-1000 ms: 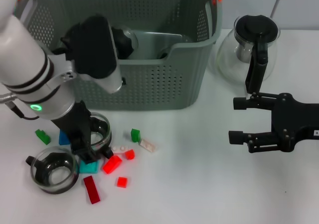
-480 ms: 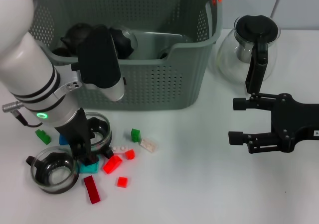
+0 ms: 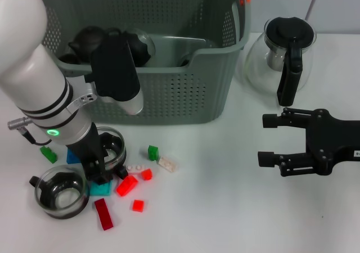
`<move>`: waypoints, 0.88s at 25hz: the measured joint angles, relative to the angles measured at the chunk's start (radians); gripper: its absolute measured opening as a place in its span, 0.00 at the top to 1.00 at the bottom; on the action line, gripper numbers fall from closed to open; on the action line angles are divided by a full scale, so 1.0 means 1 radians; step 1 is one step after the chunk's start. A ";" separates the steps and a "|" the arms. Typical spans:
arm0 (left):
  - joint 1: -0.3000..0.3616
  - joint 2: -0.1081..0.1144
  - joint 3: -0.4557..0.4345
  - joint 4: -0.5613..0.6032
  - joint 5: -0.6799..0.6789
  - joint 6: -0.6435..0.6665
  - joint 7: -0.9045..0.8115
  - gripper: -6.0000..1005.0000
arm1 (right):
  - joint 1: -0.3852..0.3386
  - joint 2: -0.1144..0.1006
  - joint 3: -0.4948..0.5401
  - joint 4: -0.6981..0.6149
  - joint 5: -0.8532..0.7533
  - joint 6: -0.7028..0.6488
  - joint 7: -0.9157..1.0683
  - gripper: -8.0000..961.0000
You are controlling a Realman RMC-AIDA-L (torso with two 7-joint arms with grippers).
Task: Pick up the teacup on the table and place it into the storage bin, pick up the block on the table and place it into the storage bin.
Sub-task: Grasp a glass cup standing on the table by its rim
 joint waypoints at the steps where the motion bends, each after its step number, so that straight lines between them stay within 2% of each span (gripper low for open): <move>1: -0.001 0.000 -0.001 0.000 0.000 0.000 -0.003 0.44 | -0.001 0.000 0.000 0.000 -0.001 0.000 0.000 0.05; 3: -0.005 0.001 -0.003 0.005 0.000 0.000 -0.013 0.44 | -0.001 0.000 0.000 0.000 -0.005 0.000 0.000 0.05; 8: -0.016 0.004 -0.001 0.032 0.001 0.000 -0.025 0.55 | 0.001 0.000 0.000 0.002 -0.011 -0.001 0.000 0.05; 19: -0.018 0.002 -0.009 0.028 0.015 0.020 -0.034 0.93 | 0.001 0.000 0.002 0.002 -0.011 -0.012 0.000 0.05; 22: -0.016 0.002 -0.023 -0.011 0.004 0.059 -0.029 0.95 | 0.000 0.000 0.004 0.002 -0.011 -0.016 0.000 0.05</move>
